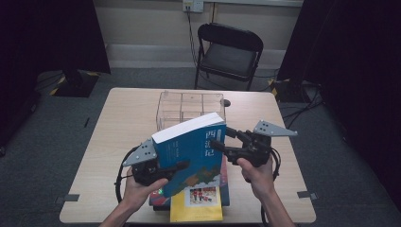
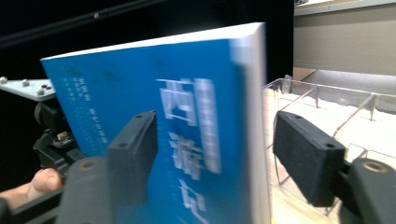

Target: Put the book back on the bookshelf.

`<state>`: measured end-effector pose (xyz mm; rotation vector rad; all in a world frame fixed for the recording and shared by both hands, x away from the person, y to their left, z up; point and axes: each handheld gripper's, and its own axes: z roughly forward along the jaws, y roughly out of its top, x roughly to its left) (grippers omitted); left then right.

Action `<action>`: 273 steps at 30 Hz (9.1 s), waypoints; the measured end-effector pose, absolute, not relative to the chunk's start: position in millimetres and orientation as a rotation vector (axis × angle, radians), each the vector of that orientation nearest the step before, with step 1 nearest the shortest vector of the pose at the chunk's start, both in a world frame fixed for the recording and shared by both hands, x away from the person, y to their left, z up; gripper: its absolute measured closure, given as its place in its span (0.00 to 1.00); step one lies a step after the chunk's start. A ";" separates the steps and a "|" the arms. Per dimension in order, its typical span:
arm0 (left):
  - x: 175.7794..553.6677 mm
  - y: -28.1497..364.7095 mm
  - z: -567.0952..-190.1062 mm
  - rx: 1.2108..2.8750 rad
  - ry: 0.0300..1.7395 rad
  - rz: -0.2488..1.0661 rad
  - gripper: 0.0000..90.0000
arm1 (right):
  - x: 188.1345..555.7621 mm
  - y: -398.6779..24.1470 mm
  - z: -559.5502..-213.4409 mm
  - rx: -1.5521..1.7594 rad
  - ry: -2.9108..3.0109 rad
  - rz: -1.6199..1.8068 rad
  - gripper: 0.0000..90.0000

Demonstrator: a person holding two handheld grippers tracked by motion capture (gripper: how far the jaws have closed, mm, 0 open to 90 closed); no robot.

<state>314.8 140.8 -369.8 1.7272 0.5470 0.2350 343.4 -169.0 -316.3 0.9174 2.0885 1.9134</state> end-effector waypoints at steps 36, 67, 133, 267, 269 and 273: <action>325.7 154.2 -373.3 1.643 0.599 0.349 0.68 | 369.8 -128.4 -318.3 0.852 2.182 1.823 0.36; 335.0 192.5 -358.8 1.572 0.903 0.352 0.69 | 345.1 -262.2 -457.4 1.452 2.211 1.272 0.18; 437.0 167.6 -362.4 1.510 1.212 0.658 0.69 | 346.4 -252.4 -499.8 1.298 2.207 0.949 0.12; 508.9 168.7 -277.3 2.329 1.435 0.143 0.63 | 346.5 -248.3 -499.9 1.276 2.226 0.958 0.12; 508.9 168.0 -277.2 2.341 1.440 0.147 0.64 | 346.5 -248.3 -499.9 1.275 2.226 0.959 0.12; 510.6 165.5 -279.1 2.363 1.446 0.133 0.64 | 346.6 -248.2 -499.9 1.274 2.228 0.960 0.12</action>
